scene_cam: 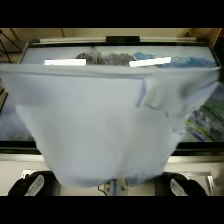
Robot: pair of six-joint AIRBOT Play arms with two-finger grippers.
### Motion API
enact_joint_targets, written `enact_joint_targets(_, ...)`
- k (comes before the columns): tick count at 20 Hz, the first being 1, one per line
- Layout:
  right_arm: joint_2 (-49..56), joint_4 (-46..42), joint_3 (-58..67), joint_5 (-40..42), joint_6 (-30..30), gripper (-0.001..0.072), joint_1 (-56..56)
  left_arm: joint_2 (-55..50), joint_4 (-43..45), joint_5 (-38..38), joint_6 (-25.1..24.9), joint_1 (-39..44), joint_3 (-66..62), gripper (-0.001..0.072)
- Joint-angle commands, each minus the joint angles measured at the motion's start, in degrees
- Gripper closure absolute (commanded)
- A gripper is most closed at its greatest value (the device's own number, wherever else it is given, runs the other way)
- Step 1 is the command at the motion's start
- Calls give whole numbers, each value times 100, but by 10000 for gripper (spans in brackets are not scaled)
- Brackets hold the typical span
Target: Fold the shirts.
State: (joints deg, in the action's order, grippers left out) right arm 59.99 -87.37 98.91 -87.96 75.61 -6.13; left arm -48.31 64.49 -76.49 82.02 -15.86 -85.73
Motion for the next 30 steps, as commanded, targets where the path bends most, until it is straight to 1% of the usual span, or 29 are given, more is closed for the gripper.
enact_joint_targets(1,1349,315,-621,433,221,653,140,-1174,76,140,-341,57,997,676)
enact_joint_targets(3,2098,304,-612,1279,352,653,439,-2020,70,590,-337,138,973,676)
enact_joint_targets(5,2736,304,-612,2391,520,653,776,-2756,63,1172,-326,229,844,676)
enact_joint_targets(7,3272,358,-612,3519,1040,653,979,-3414,63,1770,-289,282,627,675)
enact_joint_targets(8,3512,476,-612,3930,1246,653,1029,-3740,31,1967,-227,291,490,675)
enact_joint_targets(10,3917,997,-612,4417,1423,654,1023,-4299,-46,2199,-140,363,269,675)
enact_joint_targets(11,4094,1163,-612,4505,1427,653,1023,-4520,-61,2271,-142,431,208,674)
enact_joint_targets(13,4339,1283,-614,4317,1443,653,1025,-4815,-59,2286,-144,555,168,674)
enact_joint_targets(15,4347,1257,-612,3792,1384,653,1021,-4857,-26,1978,-153,568,164,674)
enact_joint_targets(16,4258,1134,-612,3425,1320,653,979,-4793,-4,1628,-227,522,144,675)
enact_joint_targets(18,3926,748,-612,2492,1054,653,881,-4559,127,804,-562,358,118,675)
enact_joint_targets(19,3713,533,-612,2013,885,653,826,-4426,271,422,-595,256,118,675)
enact_joint_targets(20,3530,332,-614,1613,857,653,761,-4291,413,52,-597,146,127,675)
enact_joint_targets(21,3381,258,-614,1211,859,653,686,-4181,463,-208,-599,50,166,675)
enact_joint_targets(23,3309,365,-640,614,929,653,625,-4083,455,-363,-592,-20,376,675)
enact_joint_targets(25,3314,533,-977,737,1003,653,660,-4157,293,-317,-527,39,831,675)
enact_joint_targets(27,3318,693,-1475,1093,1318,653,697,-4201,153,-256,-533,107,1318,675)
enact_joint_targets(30,3318,793,-2065,1250,1572,653,776,-4199,151,85,-452,114,1716,675)
